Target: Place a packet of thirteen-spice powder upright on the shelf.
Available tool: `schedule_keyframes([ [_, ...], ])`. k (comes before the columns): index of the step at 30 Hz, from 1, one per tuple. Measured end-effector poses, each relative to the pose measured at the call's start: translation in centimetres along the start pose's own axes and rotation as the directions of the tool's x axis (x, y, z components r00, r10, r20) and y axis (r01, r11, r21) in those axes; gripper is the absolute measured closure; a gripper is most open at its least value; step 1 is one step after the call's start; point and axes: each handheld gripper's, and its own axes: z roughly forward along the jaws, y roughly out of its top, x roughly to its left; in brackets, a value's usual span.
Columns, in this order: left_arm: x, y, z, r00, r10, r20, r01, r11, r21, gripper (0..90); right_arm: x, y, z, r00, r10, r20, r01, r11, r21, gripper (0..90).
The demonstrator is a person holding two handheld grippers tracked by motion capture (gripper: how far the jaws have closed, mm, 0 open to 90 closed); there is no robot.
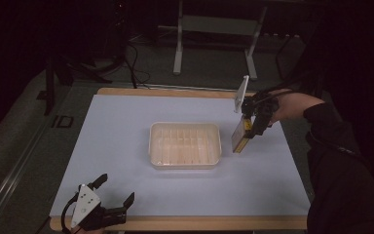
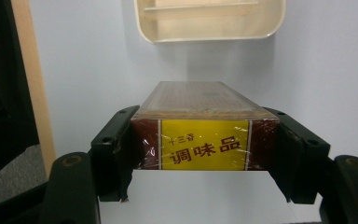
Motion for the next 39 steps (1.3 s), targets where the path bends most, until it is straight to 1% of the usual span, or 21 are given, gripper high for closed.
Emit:
schedule_keyframes([
  [3, 0.0, 0.0, 0.1, 1.0000, 0.000, 0.002, 0.000, 1.0000, -0.002, 0.0, 0.4, 0.5, -0.7, 1.0000, -0.008, 0.001, 0.008, 1.000, 0.007, 32.0],
  [9, -0.1, 0.0, 0.1, 1.0000, 0.000, 0.003, 0.000, 1.0000, -0.002, 0.0, 1.0, 1.8, -1.7, 0.9988, -0.048, -0.006, 0.048, 0.998, -0.028, 32.0],
  [10, -0.1, 0.1, 0.1, 1.0000, 0.001, 0.004, -0.001, 1.0000, -0.002, 0.0, 1.1, 2.2, -1.8, 0.9979, -0.065, -0.008, 0.065, 0.997, -0.040, 32.0],
  [15, -0.1, 0.1, 0.1, 1.0000, 0.002, 0.007, -0.002, 1.0000, -0.002, 0.0, 1.4, 3.4, -2.1, 0.9957, -0.093, -0.011, 0.092, 0.994, -0.060, 32.0],
  [16, -0.1, 0.1, 0.1, 1.0000, 0.003, 0.008, -0.003, 1.0000, -0.002, 0.0, 1.5, 3.7, -2.2, 0.9957, -0.092, -0.011, 0.091, 0.994, -0.059, 32.0],
  [21, -0.1, 0.1, 0.1, 0.9999, 0.006, 0.009, -0.006, 1.0000, -0.002, 0.0, 1.6, 5.0, -2.0, 0.9933, -0.115, -0.007, 0.115, 0.991, -0.064, 32.0],
  [23, -0.1, 0.1, 0.1, 0.9999, 0.010, 0.008, -0.010, 1.0000, 0.002, 0.0, 1.7, 5.5, -1.8, 0.9929, -0.119, -0.008, 0.118, 0.991, -0.060, 32.1],
  [27, -0.1, 0.1, 0.2, 0.9999, 0.009, 0.011, -0.009, 1.0000, 0.003, 0.0, 1.8, 6.5, -1.6, 0.9912, -0.132, -0.011, 0.131, 0.989, -0.070, 32.0],
  [35, -0.2, 0.1, 0.2, 0.9999, 0.009, 0.012, -0.009, 1.0000, 0.004, 0.0, 2.1, 8.2, -1.0, 0.9848, -0.173, -0.013, 0.172, 0.982, -0.079, 32.0],
  [39, -0.2, 0.1, 0.2, 0.9999, 0.009, 0.015, -0.009, 1.0000, 0.004, 0.0, 2.1, 9.2, -0.7, 0.9840, -0.178, -0.012, 0.176, 0.980, -0.095, 32.0],
])
